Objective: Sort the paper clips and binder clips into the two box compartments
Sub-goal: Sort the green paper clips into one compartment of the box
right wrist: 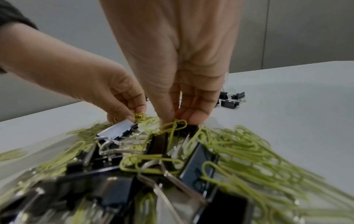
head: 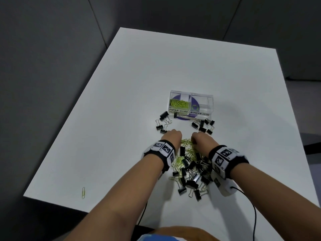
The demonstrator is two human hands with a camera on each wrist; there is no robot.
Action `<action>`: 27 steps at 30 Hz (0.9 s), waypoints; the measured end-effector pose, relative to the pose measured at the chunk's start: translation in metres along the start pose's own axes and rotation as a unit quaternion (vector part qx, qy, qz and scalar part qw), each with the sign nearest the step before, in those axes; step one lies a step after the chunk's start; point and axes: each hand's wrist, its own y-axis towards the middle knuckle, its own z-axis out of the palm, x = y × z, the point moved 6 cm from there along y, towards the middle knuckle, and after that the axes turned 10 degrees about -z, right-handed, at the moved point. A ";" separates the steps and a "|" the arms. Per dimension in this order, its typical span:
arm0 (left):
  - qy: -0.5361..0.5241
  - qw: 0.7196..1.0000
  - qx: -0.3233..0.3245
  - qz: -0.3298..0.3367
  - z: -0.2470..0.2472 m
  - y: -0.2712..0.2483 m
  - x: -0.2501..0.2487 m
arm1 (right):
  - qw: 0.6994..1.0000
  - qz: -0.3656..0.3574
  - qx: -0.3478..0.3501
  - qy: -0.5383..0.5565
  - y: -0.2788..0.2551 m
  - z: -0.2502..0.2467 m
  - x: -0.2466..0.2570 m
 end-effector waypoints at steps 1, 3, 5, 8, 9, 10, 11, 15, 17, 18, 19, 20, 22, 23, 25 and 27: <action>0.007 1.000 0.000 0.006 -0.001 0.002 -0.001 | 1.000 -0.002 0.003 0.003 0.000 -0.001 0.000; 0.021 1.000 -0.003 0.018 -0.002 0.004 -0.003 | 1.000 -0.008 0.006 0.002 0.001 -0.001 0.000; 0.034 0.999 -0.008 0.029 -0.003 0.006 -0.006 | 1.000 -0.015 0.001 -0.005 0.001 -0.002 0.002; 0.043 0.998 -0.010 0.036 -0.005 0.008 -0.009 | 0.999 -0.032 -0.013 -0.014 0.001 -0.004 0.005; 0.042 0.998 -0.007 0.038 -0.005 0.008 -0.009 | 0.999 -0.036 -0.015 -0.019 0.001 -0.005 0.006; 0.041 0.998 -0.004 0.041 -0.005 0.008 -0.010 | 0.999 -0.040 -0.018 -0.024 0.002 -0.005 0.006; 0.040 0.998 0.002 0.044 -0.005 0.008 -0.011 | 0.999 -0.042 -0.021 -0.025 0.002 -0.005 0.006; 0.019 0.999 0.005 0.049 -0.007 0.008 -0.008 | 0.998 -0.047 -0.035 -0.020 0.003 -0.007 0.005; 0.003 0.999 0.002 0.049 -0.009 0.008 -0.004 | 0.998 -0.044 -0.048 -0.002 0.002 -0.012 0.004; -0.007 0.999 0.001 0.051 -0.010 0.008 -0.003 | 0.998 -0.037 -0.055 0.014 0.001 -0.016 0.002; -0.014 0.999 0.003 0.052 -0.011 0.008 -0.001 | 0.997 -0.027 -0.064 0.034 0.000 -0.020 -0.001; -0.019 0.998 0.003 0.052 -0.012 0.007 0.001 | 0.996 -0.018 -0.072 0.053 -0.001 -0.024 -0.004; -0.029 0.999 0.007 0.046 -0.014 0.004 0.005 | 0.993 -0.004 -0.084 0.087 -0.005 -0.033 -0.009; -0.037 0.998 0.013 0.040 -0.015 0.003 0.007 | 0.991 0.003 -0.087 0.102 -0.008 -0.037 -0.012; -0.056 0.998 0.022 0.031 -0.017 0.000 0.012 | 0.988 0.019 -0.086 0.127 -0.014 -0.041 -0.019; -0.065 0.997 0.030 0.023 -0.017 -0.002 0.016 | 0.987 0.042 -0.068 0.142 -0.020 -0.039 -0.029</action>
